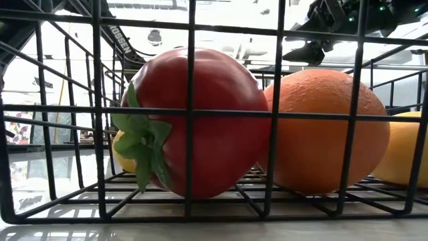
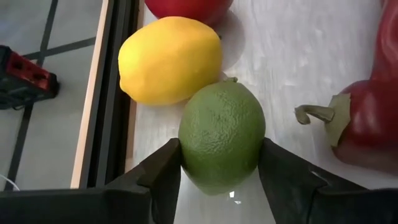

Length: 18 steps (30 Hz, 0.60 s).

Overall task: Sort produce into baskets
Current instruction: Put the lime into the bottom wire basket

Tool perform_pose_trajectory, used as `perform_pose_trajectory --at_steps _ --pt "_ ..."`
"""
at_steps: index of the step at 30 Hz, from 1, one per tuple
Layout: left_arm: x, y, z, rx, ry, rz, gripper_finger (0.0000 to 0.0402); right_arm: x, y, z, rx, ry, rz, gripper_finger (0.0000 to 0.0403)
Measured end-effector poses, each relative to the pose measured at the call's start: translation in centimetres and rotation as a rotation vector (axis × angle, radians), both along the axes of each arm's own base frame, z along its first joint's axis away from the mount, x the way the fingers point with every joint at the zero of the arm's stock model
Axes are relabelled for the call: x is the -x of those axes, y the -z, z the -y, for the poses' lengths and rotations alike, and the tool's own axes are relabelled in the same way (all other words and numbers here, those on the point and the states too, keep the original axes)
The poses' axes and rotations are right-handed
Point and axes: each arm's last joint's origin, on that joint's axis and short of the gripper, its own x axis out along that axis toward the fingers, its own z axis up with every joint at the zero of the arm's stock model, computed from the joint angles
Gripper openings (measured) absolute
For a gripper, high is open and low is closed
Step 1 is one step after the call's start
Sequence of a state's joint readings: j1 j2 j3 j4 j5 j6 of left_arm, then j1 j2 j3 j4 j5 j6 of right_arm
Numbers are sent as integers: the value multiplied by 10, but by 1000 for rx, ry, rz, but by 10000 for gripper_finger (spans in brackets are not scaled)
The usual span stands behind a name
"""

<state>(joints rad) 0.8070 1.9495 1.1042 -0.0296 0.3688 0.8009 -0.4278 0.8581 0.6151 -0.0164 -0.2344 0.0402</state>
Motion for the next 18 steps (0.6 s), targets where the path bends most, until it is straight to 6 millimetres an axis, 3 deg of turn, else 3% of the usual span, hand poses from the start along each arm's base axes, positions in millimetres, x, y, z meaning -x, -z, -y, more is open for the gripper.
perform_pose_trajectory --at_steps 18 --pt "5 -7 3 -25 -14 -58 170 0 2 0 7 -4 -19 393"
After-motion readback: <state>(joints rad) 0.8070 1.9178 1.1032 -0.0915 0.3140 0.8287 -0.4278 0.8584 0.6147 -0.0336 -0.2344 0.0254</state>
